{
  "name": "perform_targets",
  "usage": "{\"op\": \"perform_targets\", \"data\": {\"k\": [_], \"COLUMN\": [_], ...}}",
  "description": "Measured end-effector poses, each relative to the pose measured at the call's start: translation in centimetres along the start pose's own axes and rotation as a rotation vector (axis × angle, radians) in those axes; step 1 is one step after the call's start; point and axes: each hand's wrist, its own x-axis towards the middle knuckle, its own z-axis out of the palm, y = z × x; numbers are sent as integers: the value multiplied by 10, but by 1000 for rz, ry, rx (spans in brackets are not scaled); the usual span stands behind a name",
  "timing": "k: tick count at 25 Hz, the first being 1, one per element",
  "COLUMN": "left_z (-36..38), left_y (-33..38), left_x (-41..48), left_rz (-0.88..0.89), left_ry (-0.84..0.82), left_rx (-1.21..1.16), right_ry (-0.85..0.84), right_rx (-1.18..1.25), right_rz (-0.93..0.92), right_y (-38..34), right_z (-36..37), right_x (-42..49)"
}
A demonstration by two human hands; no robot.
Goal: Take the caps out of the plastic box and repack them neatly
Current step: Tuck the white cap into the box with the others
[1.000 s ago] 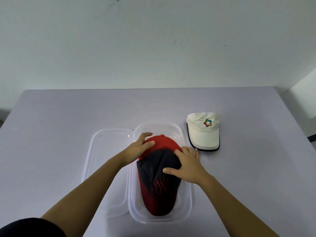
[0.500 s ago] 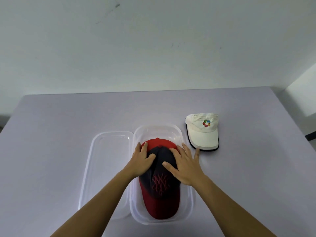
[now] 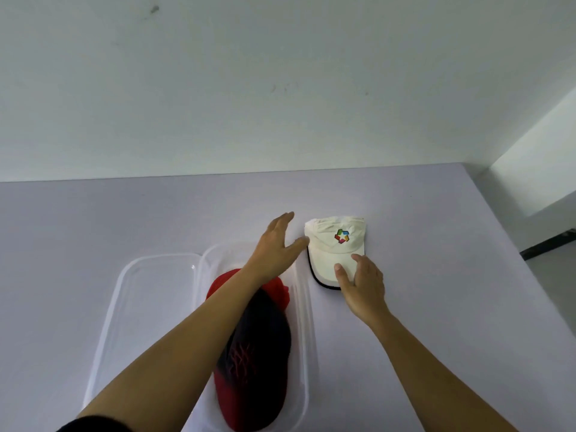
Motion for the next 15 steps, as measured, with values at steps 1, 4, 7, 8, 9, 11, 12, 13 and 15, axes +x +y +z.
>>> {"op": "perform_targets", "data": {"k": [1, 4, 7, 8, 9, 11, 12, 13, 15], "left_z": [11, 38, 54, 58, 62, 68, 69, 69, 66], "left_y": [5, 16, 15, 13, 10, 7, 7, 8, 11], "left_x": [11, 45, 71, 77, 81, 87, 88, 88, 84], "left_rz": [-13, -61, -69, -70, -67, -76, -86, -95, -99], "left_ry": [-29, -51, -83, -109, -122, -96, -78, -74, -105], "left_rx": [-16, 9, 86, 119, 149, 130, 89, 42, -53], "right_ry": [-4, -72, -158, -185, -211, -228, -227, -224, -227], "right_rx": [75, 379, 577, 651, 729, 894, 970, 1041, 1149], "right_rz": [86, 389, 555, 580, 617, 724, 771, 793, 795], "right_y": [6, 27, 42, 44, 44, 45, 45, 45, 42], "right_z": [-3, -8, -7, -6, -6, -6, -6, -7, -12], "right_x": [8, 26, 34, 36, 38, 44, 46, 47, 46]}}
